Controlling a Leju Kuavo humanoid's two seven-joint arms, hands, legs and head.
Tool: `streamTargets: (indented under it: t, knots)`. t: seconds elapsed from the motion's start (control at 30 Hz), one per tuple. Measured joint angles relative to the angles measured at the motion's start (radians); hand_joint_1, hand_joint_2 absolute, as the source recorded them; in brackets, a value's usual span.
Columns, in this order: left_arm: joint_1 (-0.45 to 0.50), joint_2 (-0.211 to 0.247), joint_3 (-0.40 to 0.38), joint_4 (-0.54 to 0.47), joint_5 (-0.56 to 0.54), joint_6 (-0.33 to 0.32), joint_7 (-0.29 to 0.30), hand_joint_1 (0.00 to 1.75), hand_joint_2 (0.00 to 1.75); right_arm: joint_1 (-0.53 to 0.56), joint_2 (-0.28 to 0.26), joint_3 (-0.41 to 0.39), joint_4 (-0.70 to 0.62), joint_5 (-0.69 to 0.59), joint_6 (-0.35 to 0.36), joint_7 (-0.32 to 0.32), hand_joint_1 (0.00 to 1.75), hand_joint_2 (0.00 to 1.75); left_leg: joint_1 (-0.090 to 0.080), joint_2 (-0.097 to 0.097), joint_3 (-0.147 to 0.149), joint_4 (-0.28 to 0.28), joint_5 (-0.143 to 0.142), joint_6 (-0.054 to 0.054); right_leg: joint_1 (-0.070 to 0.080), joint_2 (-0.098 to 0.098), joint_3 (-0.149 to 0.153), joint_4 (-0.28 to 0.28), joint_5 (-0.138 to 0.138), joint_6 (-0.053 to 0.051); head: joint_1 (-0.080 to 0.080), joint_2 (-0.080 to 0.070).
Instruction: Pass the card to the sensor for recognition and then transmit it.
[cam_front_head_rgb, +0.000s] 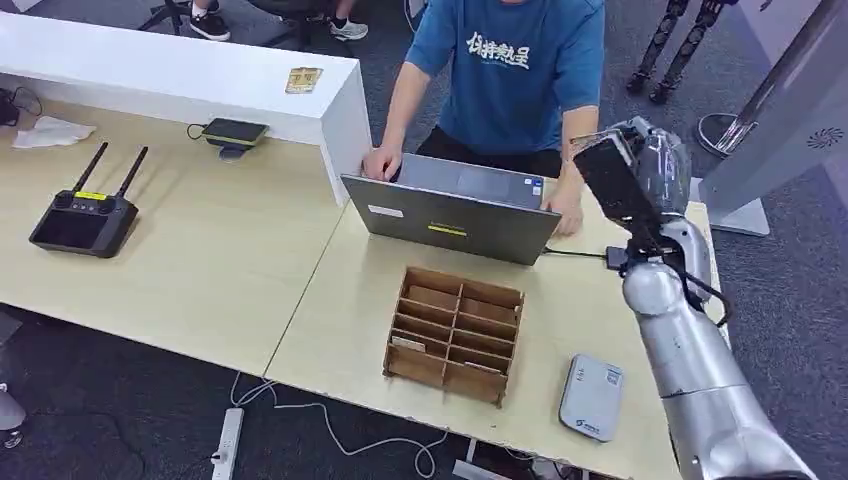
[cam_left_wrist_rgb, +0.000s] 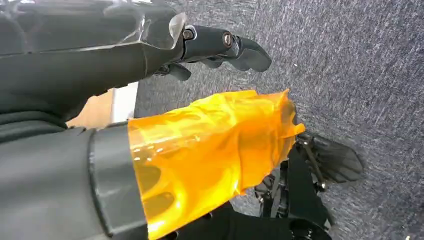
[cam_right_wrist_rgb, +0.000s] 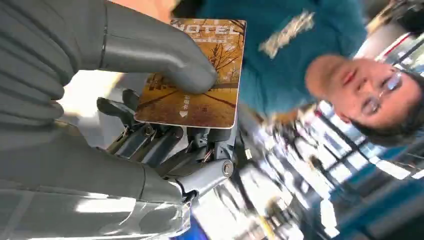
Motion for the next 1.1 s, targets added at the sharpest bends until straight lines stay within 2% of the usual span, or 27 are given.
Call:
streamTargets:
  t: [0.2, 0.47, 0.6, 0.8, 1.1]
  knots:
    - [0.0, -0.001, 0.002, 0.0, 0.01, 0.003, -0.001, 0.0, 0.0, 0.051, -0.002, -0.046, -0.049, -0.085, 0.013, -0.017, 1.75, 1.75, 0.0, 0.0, 0.0, 0.0, 0.0, 0.0, 0.0, 0.0, -0.001, 0.0, 0.0, 0.0, 0.0, 0.0]
    - [0.002, -0.004, 0.023, 0.0, 0.039, 0.01, -0.012, 0.0, 0.0, 0.239, -0.048, -0.099, -0.194, -0.241, 0.089, -0.069, 1.75, 1.75, 0.0, 0.0, 0.0, 0.0, -0.001, 0.0, 0.0, 0.0, -0.001, 0.0, 0.0, 0.0, 0.0, 0.0]
    - [0.003, -0.006, 0.03, 0.0, 0.051, 0.013, -0.018, 0.0, 0.0, 0.339, -0.081, -0.119, -0.268, -0.262, 0.103, -0.076, 1.75, 1.75, 0.0, 0.0, -0.001, 0.0, -0.001, 0.001, 0.0, 0.0, -0.001, -0.001, 0.0, 0.0, 0.0, 0.0]
    - [0.004, -0.008, 0.044, 0.0, 0.066, 0.013, -0.021, 0.0, 0.0, 0.494, -0.13, -0.154, -0.351, -0.314, 0.161, -0.079, 1.75, 1.75, 0.0, 0.0, -0.001, 0.0, -0.001, 0.001, 0.0, 0.0, -0.001, -0.001, -0.001, 0.0, 0.0, 0.0]
    - [0.005, -0.01, 0.056, 0.0, 0.084, 0.013, -0.028, 0.0, 0.0, 0.633, -0.161, -0.175, -0.436, -0.323, 0.184, -0.077, 1.75, 1.75, 0.0, 0.0, -0.001, 0.0, -0.001, 0.001, 0.0, -0.001, -0.001, -0.001, -0.001, 0.0, 0.0, 0.0]
